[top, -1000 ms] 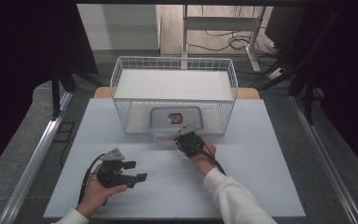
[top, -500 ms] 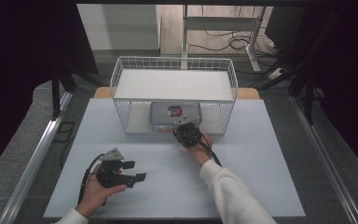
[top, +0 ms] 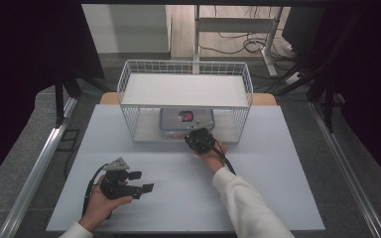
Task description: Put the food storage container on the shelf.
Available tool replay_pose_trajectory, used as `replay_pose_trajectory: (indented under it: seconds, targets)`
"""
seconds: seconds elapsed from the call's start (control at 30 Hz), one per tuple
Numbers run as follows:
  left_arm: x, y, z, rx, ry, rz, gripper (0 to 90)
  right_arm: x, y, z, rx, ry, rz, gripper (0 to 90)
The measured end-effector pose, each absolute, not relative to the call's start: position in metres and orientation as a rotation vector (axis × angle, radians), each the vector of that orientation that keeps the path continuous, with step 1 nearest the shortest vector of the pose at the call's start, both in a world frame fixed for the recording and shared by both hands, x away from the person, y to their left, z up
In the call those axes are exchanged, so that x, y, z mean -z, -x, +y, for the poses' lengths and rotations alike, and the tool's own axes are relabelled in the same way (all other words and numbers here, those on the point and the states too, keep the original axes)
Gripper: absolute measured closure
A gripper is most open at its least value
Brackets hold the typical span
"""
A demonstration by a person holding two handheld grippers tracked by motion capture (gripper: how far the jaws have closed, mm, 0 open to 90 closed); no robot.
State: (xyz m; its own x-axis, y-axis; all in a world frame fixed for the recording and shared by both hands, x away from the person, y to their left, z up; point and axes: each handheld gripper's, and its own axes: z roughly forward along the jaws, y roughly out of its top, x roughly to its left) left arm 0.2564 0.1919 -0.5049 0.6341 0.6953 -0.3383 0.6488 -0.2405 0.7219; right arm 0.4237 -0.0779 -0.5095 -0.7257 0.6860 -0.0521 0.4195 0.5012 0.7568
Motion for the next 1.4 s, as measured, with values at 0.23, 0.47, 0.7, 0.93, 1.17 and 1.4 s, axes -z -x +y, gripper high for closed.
replay_pose_trajectory:
  seconds: [0.23, 0.47, 0.7, 0.93, 1.17, 1.4]
  targets:
    - [0.503, -0.261, 0.191, -0.076, -1.953, 1.048, 25.6, 0.494, -0.403, -0.093, -1.103, -0.884, 2.420, 89.2]
    - [0.503, -0.267, 0.186, -0.074, -1.952, 1.051, 25.7, 0.481, -0.376, -0.118, -1.134, -0.846, 2.438, 89.2]
    - [0.500, -0.265, 0.181, -0.101, -1.969, 1.027, 25.7, 0.460, -0.329, -0.167, -1.184, -0.816, 2.422, 89.2]
    - [0.498, -0.261, 0.181, -0.133, -1.973, 1.028, 25.8, 0.466, -0.285, -0.229, -1.161, -0.931, 2.410, 89.1]
    - [0.498, -0.254, 0.180, -0.154, -1.998, 1.022, 25.7, 0.472, -0.252, -0.275, -1.158, -1.052, 2.385, 88.9]
    - [0.499, -0.252, 0.182, -0.156, -1.992, 1.033, 25.7, 0.477, -0.257, -0.277, -1.136, -1.074, 2.357, 60.4]
